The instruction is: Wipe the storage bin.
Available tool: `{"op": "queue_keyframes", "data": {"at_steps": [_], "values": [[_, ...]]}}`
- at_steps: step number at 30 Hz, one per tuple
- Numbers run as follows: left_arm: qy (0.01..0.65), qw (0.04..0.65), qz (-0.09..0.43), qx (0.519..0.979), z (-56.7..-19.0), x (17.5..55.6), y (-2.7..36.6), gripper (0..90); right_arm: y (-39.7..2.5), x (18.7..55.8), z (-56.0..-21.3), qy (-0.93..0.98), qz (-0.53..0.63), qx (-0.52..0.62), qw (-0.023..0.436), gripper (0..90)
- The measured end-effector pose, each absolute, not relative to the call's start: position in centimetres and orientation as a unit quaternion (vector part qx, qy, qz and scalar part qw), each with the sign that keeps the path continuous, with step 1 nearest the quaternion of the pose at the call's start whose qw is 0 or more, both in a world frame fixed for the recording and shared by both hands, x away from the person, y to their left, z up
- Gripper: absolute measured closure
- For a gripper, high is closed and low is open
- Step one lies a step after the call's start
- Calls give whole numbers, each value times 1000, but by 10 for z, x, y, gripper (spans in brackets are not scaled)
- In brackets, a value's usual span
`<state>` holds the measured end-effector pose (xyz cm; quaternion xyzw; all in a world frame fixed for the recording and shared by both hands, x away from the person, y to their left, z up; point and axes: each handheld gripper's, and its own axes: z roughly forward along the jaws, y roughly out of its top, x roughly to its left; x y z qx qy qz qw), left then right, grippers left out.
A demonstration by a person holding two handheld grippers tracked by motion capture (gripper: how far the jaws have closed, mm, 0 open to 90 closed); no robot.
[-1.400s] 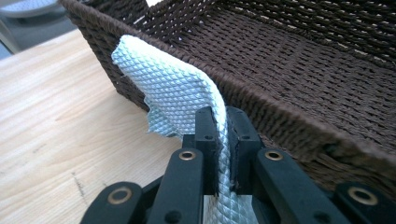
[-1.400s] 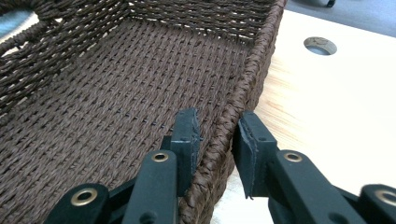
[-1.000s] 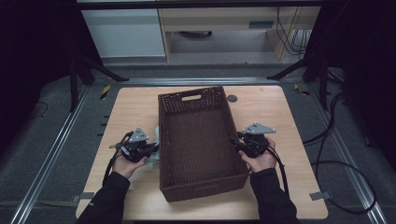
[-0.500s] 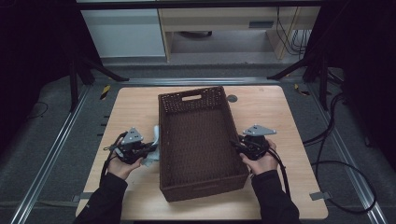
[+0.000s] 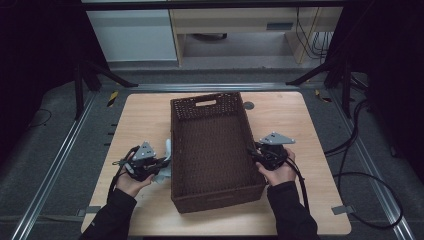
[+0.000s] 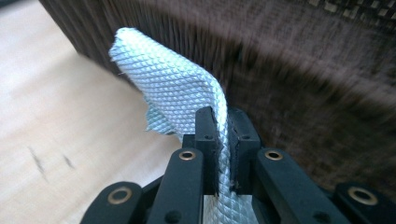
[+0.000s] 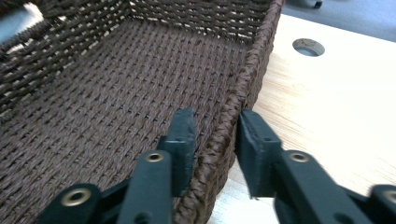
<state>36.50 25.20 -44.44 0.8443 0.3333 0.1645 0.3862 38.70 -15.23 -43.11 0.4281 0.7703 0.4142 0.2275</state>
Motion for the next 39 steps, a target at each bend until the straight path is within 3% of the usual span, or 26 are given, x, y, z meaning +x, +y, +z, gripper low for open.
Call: {"op": "queue_keyframes", "data": {"at_steps": [3,8,17,23,28,35,39], "values": [[341,364,142,855,-462,368,252,839,-157,384,-426,761,431,430,224,571],[343,361,128,858,-469,366,251,839,-158,377,-423,768,432,421,218,564],[320,419,175,832,-426,350,255,839,-154,378,-427,770,412,436,217,681],[303,420,189,834,-418,344,254,839,-151,382,-427,767,406,442,226,689],[306,403,178,844,-430,344,251,839,-151,383,-427,768,406,440,226,674],[326,364,125,863,-468,350,248,840,-156,378,-423,760,432,430,225,569],[326,354,118,869,-474,351,245,840,-155,377,-425,769,421,427,220,574]]}}
